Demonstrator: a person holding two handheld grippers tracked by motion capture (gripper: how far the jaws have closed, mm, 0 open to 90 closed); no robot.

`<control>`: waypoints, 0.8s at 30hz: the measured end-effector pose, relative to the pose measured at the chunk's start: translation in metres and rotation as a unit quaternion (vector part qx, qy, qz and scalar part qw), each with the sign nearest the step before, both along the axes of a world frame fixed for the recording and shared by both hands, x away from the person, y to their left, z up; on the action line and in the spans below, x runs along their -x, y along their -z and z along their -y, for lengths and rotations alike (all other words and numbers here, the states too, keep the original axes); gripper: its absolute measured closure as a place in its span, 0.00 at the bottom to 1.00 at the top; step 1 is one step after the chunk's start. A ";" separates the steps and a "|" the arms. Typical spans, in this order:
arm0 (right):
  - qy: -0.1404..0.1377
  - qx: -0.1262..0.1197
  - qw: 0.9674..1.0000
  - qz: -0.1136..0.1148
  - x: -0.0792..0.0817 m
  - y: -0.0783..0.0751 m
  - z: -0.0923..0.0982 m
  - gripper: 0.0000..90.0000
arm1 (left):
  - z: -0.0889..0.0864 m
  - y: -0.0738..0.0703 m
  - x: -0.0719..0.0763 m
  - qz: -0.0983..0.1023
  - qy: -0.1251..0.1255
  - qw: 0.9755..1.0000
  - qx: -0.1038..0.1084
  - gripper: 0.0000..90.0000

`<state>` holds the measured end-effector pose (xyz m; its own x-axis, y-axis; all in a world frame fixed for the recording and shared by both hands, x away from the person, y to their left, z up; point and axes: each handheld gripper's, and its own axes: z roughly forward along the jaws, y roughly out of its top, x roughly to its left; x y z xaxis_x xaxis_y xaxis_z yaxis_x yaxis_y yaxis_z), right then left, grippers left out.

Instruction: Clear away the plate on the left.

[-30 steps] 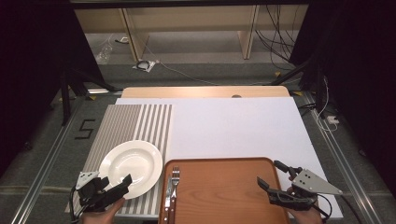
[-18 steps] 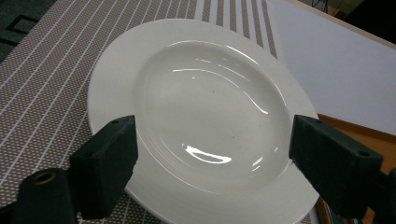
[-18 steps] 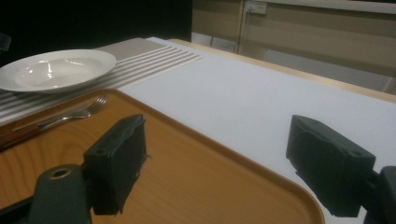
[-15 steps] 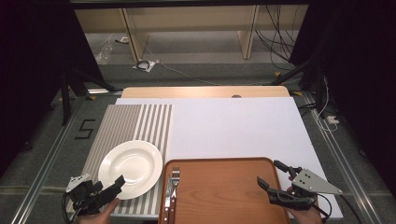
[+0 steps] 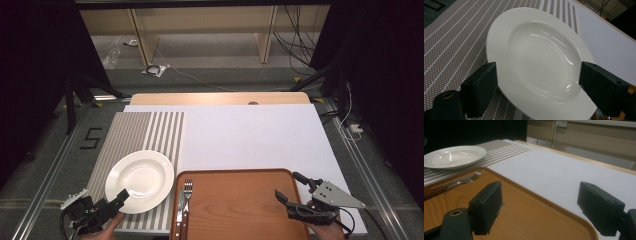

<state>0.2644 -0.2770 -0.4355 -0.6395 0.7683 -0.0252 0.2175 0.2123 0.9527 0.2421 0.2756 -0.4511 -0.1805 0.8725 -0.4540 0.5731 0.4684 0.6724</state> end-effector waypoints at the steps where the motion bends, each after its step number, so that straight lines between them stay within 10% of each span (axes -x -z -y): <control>1: 0.000 -0.001 1.000 0.000 0.000 0.000 0.000 0.23 | -0.001 0.000 0.000 0.000 -0.001 1.000 0.005 0.17; 11: 0.000 -0.001 1.000 0.000 0.000 0.000 0.000 0.23 | -0.009 0.008 0.002 -0.009 -0.024 0.998 0.052 0.17; 16: 0.000 -0.001 1.000 0.000 0.000 0.000 0.000 0.23 | -0.016 0.020 0.003 -0.027 -0.038 0.990 0.130 0.17; 21: 0.000 -0.001 1.000 0.000 0.000 0.000 0.000 0.23 | -0.018 0.024 0.004 -0.026 -0.048 0.986 0.160 0.18; 24: 0.000 0.001 1.000 -0.002 0.000 0.000 0.000 0.23 | -0.018 0.028 0.006 -0.031 -0.055 0.978 0.199 0.18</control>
<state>0.2642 -0.2771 -0.4356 -0.6394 0.7685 -0.0237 0.2214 0.2136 0.9515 0.2365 0.2932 -0.4796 -0.3015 0.6024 -0.7391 0.5383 0.7473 0.3895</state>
